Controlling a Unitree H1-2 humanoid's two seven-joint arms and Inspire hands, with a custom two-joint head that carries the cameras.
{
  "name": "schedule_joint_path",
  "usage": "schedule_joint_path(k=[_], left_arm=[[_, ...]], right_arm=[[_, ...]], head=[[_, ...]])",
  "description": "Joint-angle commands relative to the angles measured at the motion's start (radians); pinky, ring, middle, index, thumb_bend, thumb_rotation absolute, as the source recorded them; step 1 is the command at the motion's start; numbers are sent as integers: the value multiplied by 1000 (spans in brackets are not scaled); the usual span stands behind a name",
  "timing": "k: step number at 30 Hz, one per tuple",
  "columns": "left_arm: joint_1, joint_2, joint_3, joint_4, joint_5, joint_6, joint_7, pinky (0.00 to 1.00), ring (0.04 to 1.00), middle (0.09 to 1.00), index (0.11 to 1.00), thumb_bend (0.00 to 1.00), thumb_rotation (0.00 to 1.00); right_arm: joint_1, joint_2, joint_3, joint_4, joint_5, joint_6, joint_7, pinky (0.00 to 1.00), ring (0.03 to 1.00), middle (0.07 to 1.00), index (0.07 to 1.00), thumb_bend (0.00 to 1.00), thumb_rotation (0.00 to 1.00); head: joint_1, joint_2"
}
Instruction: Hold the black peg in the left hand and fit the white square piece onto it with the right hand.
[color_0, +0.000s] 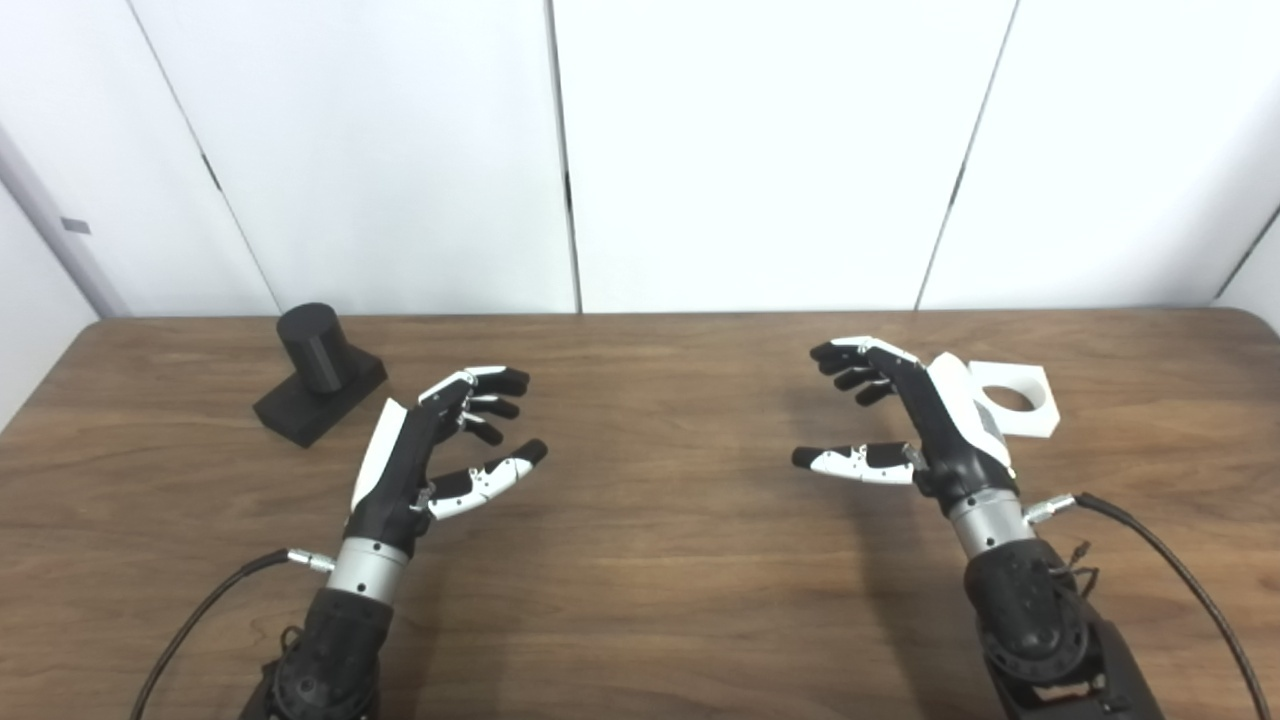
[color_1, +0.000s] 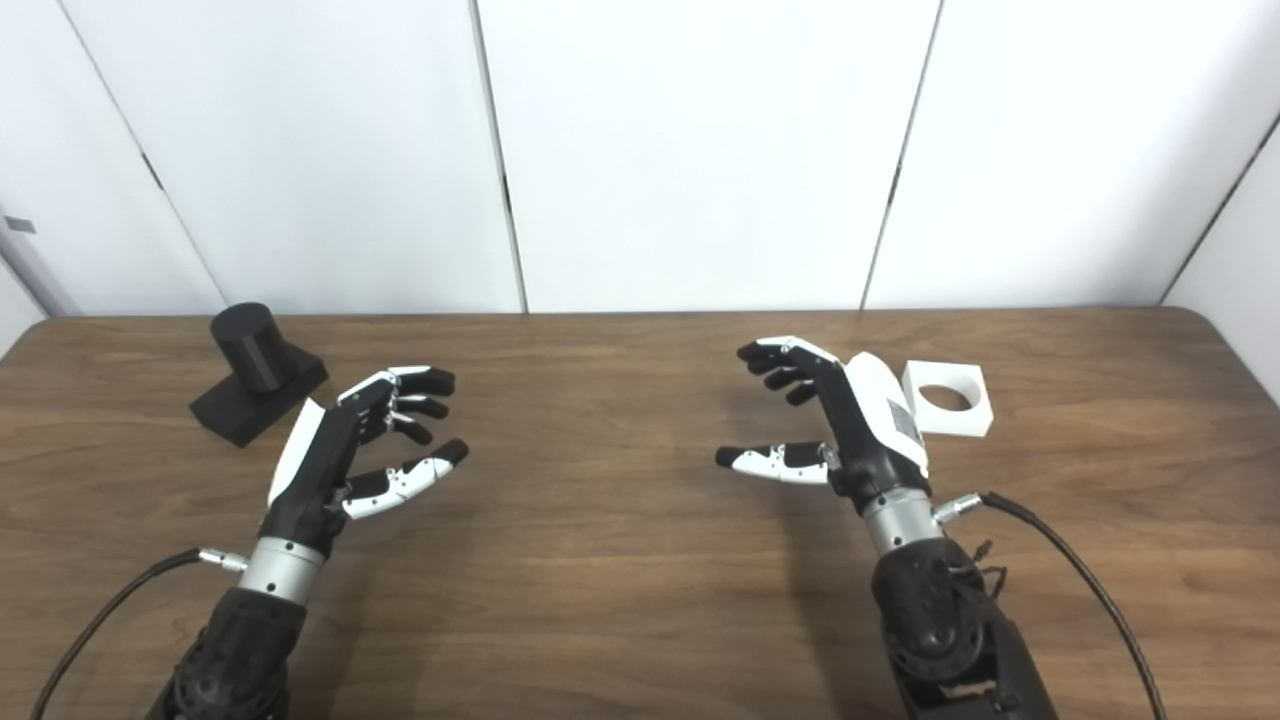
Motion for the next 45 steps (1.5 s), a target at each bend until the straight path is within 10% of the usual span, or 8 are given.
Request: schedule_joint_path(k=[1, 6, 22, 45], left_arm=[[-26, 12, 5, -17, -10, -28, 8, 550, 675, 732, 706, 600, 142], [-27, 10, 4, -14, -9, -31, 9, 560, 678, 734, 708, 606, 159], [-41, -74, -59, 42, 89, -42, 76, 541, 686, 745, 708, 594, 156], [-39, -92, -80, 71, 123, -29, 112, 552, 708, 754, 711, 615, 167]], right_arm=[[-25, -4, -7, -37, -2, -10, -9, 594, 670, 700, 706, 614, 153], [-25, -7, -7, -37, -4, -7, -7, 594, 668, 700, 707, 615, 152], [-9, -76, -50, -3, 93, -66, 2, 625, 687, 714, 706, 603, 4], [-2, -62, -50, -19, 88, -56, 2, 556, 647, 679, 663, 649, 0]], head=[[0, 1], [20, -2], [450, -126], [475, -205]])
